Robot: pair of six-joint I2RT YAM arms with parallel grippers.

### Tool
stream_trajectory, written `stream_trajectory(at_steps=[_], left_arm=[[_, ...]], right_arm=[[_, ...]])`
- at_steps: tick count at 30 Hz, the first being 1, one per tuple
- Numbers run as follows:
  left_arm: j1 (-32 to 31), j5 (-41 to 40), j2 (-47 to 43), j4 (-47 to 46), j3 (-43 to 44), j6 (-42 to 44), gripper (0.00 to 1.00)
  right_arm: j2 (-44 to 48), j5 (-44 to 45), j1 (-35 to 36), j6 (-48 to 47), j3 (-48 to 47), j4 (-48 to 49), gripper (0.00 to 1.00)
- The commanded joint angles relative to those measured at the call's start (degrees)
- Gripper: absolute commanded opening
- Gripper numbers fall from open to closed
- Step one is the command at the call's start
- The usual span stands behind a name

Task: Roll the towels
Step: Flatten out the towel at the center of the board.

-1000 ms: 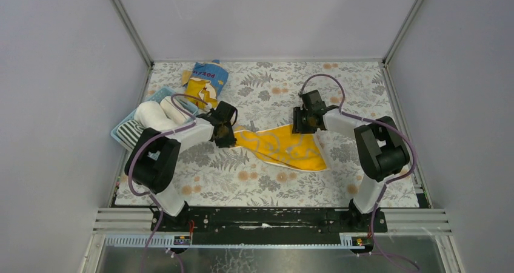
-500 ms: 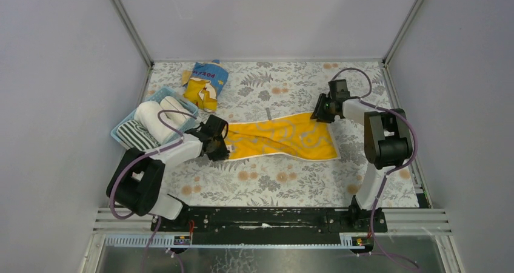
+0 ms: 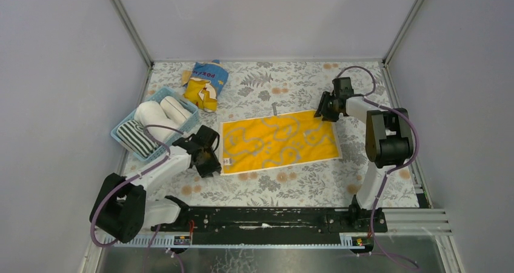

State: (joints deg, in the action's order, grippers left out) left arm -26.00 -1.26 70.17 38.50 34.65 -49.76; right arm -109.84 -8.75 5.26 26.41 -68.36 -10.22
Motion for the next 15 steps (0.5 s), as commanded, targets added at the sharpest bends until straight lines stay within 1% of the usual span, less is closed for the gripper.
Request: stream_trajectory(at_steps=[1, 2, 6, 9, 11, 15], left_arm=[[-0.28, -4.34, -0.44, 5.14, 5.03, 0.07, 0.37], [-0.34, -4.71, -0.41, 5.21, 6.56, 0.56, 0.42], [-0.28, -4.22, 1.66, 2.67, 13.3, 4.15, 0.48], [-0.74, -0.31, 7.31, 0.13, 17.7, 6.49, 0.48], [-1.69, 1.73, 11.04, -2.4, 19.16, 7.17, 0.48], [-2.61, 3.12, 17.49, -6.39, 19.08, 7.4, 0.48]], right_arm=[[7.43, -2.28, 0.19, -2.22, 2.47, -2.09, 0.5], [9.35, -2.12, 0.19, -2.25, 3.77, -2.28, 0.51], [16.65, -2.16, 0.19, -2.27, 8.95, -4.08, 0.54], [20.78, -0.85, 0.15, -1.82, 13.06, -6.07, 0.54], [23.42, -0.34, 0.19, -1.35, 16.08, -6.81, 0.54], [28.4, 1.81, 0.15, 0.61, 22.34, -8.04, 0.55]])
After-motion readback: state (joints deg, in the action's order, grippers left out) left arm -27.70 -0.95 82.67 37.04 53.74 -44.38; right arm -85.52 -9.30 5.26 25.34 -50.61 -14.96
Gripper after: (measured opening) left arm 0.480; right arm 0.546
